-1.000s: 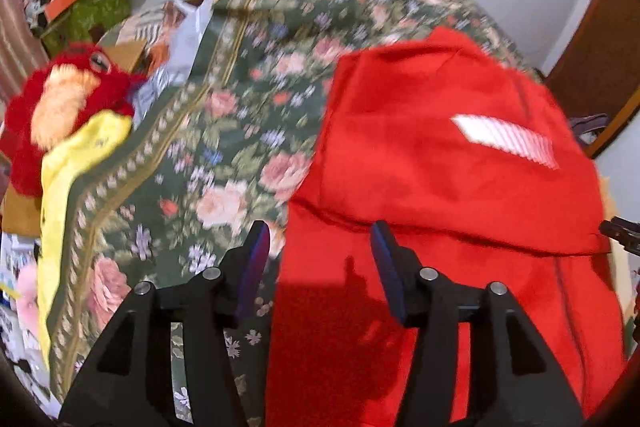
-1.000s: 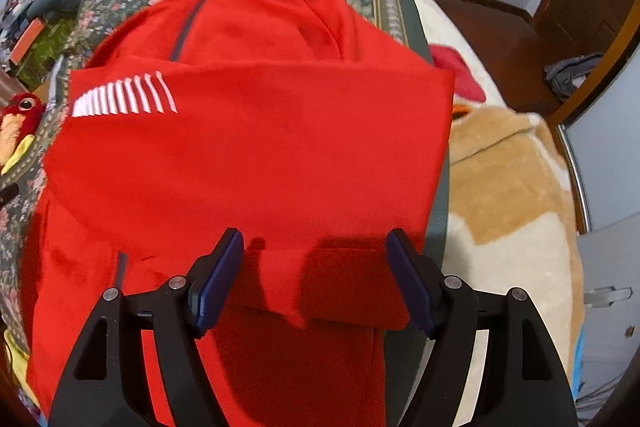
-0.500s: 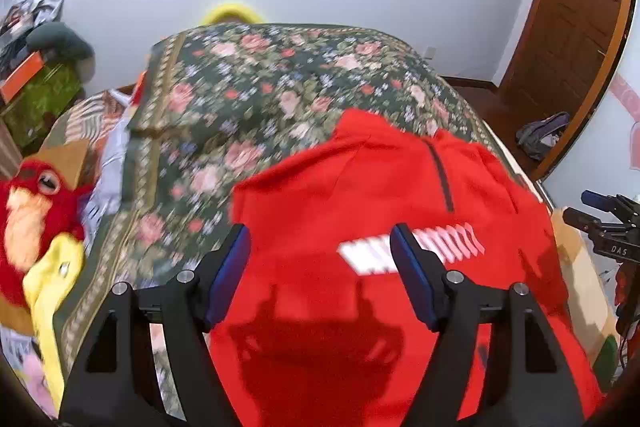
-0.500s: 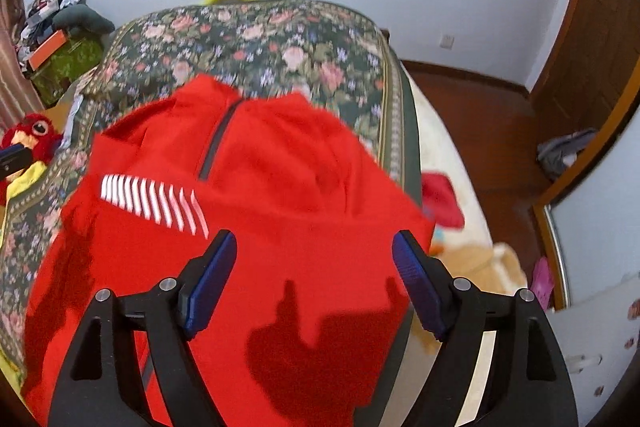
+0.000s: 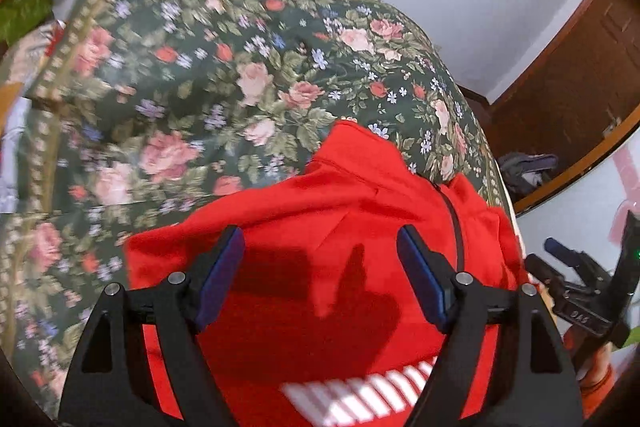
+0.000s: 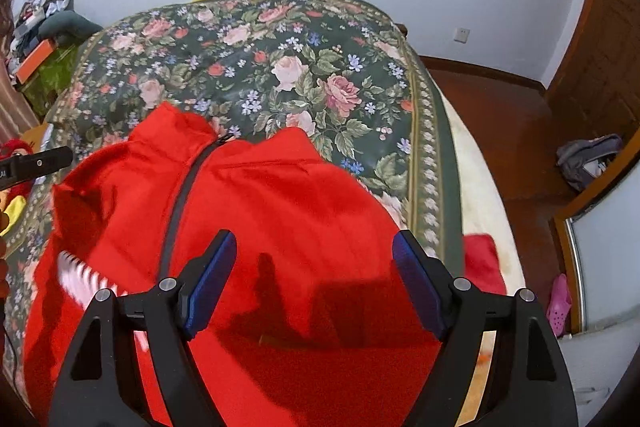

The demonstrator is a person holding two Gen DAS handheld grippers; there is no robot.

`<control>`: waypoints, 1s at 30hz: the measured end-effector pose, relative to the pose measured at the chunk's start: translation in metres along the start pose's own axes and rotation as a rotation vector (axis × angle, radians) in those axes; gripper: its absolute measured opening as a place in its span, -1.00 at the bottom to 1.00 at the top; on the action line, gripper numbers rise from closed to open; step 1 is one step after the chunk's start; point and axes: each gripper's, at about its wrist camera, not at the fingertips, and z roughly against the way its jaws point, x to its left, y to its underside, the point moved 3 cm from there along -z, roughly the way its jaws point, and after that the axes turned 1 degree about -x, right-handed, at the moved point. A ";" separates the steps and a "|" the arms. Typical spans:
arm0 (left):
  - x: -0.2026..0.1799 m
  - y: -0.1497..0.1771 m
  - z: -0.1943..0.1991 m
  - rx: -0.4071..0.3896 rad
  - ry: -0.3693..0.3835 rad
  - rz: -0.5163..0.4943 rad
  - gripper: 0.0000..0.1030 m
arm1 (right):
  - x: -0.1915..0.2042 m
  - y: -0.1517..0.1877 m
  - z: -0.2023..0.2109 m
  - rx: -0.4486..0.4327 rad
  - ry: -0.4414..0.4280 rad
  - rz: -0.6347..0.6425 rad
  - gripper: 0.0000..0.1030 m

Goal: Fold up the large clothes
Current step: 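Grasp the jacket hem with both grippers and lift it toward the collar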

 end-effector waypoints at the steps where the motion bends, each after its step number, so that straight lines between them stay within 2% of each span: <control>1: 0.000 -0.002 -0.007 0.003 0.012 0.011 0.51 | -0.002 -0.004 -0.007 0.004 -0.003 -0.004 0.50; 5: 0.000 -0.008 -0.032 -0.019 0.044 0.050 0.51 | -0.010 -0.018 -0.037 0.046 -0.045 -0.020 0.50; 9: 0.000 -0.013 -0.054 -0.003 0.074 0.083 0.51 | -0.016 -0.024 -0.067 0.106 -0.088 -0.104 0.50; 12: -0.001 -0.015 -0.070 0.021 0.074 0.094 0.51 | -0.019 -0.022 -0.077 0.128 -0.130 -0.172 0.50; 14: -0.004 -0.012 -0.076 0.040 0.048 0.060 0.46 | -0.023 -0.019 -0.081 0.142 -0.169 -0.229 0.45; 16: -0.009 -0.009 -0.075 0.038 0.025 0.013 -0.07 | -0.024 -0.016 -0.082 0.144 -0.217 -0.263 0.09; 17: -0.013 -0.007 -0.074 0.040 0.035 -0.010 -0.14 | -0.023 -0.015 -0.080 0.137 -0.214 -0.261 0.01; 18: -0.017 -0.005 -0.070 0.029 0.018 -0.031 -0.30 | -0.020 -0.014 -0.078 0.130 -0.206 -0.248 -0.27; 19: -0.020 -0.004 -0.068 0.027 0.012 -0.042 -0.48 | -0.017 -0.013 -0.075 0.131 -0.199 -0.232 -0.63; 20: -0.024 -0.003 -0.065 0.021 0.005 -0.063 -0.61 | -0.014 -0.012 -0.073 0.130 -0.194 -0.221 -0.75; 21: -0.027 -0.002 -0.062 0.024 0.009 -0.075 -0.81 | -0.010 -0.011 -0.069 0.126 -0.182 -0.202 -0.80; 22: -0.029 -0.002 -0.058 0.026 -0.003 -0.082 -0.86 | -0.006 -0.011 -0.063 0.116 -0.172 -0.177 -0.84; 26: -0.039 0.005 -0.034 0.012 -0.036 -0.160 -0.88 | -0.002 -0.012 -0.044 0.085 -0.219 -0.170 -0.86; 30: -0.044 0.013 0.004 -0.009 -0.029 -0.187 -0.90 | 0.008 -0.007 0.001 0.015 -0.243 -0.112 -0.87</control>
